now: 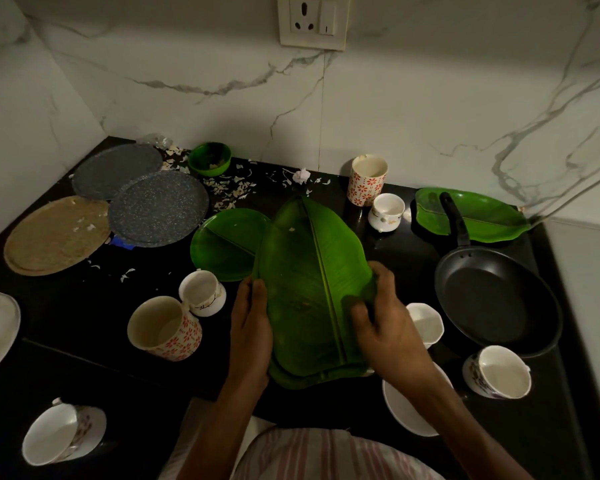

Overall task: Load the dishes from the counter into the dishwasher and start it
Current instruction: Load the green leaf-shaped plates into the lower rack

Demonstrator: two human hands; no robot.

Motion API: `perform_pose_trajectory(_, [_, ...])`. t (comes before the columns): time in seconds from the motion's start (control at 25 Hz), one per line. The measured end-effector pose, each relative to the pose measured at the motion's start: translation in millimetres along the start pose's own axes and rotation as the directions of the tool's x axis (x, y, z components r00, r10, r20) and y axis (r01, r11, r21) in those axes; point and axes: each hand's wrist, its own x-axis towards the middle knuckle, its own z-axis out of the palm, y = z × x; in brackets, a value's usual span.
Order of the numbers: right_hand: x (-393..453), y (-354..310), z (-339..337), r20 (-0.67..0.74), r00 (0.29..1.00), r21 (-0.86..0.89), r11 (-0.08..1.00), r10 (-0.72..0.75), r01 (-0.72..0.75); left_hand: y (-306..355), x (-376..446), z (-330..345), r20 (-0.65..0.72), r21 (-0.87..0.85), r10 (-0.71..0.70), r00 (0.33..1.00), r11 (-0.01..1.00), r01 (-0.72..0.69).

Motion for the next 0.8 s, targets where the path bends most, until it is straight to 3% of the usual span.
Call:
perform_pose_trajectory(0.2, [9.3, 1.9, -6.0, 0.121, 0.992, -0.142, 0.99, 0.041, -0.024, -2.6, 0.4, -4.9, 0.074, -0.008, 0.029, 0.997, 1.0, -0.029])
perform_pose_trajectory(0.36, [55.6, -7.7, -7.9, 0.039, 0.998, -0.114, 0.992, 0.058, -0.053, -6.3, -0.2, -3.9, 0.108, -0.038, -0.004, 0.994, 0.999, 0.009])
perform_pose_trajectory(0.56, [106.3, -16.1, 4.2, 0.088, 0.994, -0.12, 0.991, 0.065, -0.054, -5.9, -6.4, 2.3, 0.165, -0.063, -0.003, 0.986, 0.998, 0.013])
perform_pose_trajectory(0.8, [124.8, -17.1, 9.4, 0.081, 0.989, -0.303, 0.948, 0.125, -0.095, -9.4, -2.5, 1.2, 0.158, -0.055, -0.007, 0.987, 0.998, 0.016])
